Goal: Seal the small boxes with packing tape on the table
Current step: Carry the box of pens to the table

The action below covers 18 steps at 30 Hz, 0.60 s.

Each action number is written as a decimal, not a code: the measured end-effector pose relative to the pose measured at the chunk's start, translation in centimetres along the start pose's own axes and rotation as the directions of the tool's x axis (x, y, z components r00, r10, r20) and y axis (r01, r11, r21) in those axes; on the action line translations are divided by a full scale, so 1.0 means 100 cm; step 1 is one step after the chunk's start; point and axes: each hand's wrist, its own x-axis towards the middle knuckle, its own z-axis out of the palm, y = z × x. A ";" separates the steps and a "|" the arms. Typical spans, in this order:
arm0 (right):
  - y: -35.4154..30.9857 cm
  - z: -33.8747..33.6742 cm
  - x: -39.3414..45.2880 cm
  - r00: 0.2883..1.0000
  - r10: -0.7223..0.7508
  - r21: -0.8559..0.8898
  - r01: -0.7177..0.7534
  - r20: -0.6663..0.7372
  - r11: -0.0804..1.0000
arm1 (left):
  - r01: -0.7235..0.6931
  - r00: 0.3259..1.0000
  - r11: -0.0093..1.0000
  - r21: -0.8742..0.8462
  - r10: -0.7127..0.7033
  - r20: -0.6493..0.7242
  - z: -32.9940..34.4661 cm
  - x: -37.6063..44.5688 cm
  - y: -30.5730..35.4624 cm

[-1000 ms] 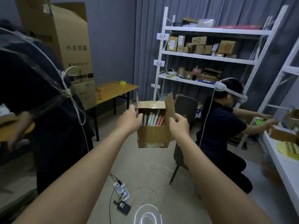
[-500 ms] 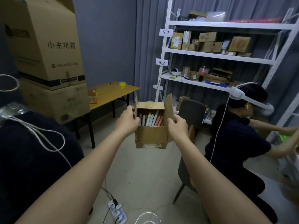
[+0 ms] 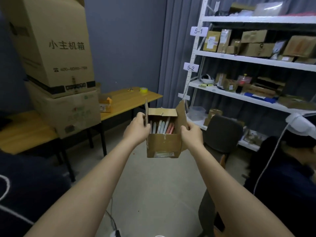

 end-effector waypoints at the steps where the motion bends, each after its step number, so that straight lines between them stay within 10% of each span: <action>1: 0.000 0.005 0.015 1.000 -0.007 0.004 0.007 0.020 1.000 | 0.010 1.000 1.000 -0.002 -0.010 -0.013 0.003 0.012 -0.001; 18: -0.015 0.132 0.232 0.991 -0.052 0.070 0.044 0.123 0.997 | 0.134 0.988 0.991 -0.002 -0.134 -0.070 0.025 0.241 -0.071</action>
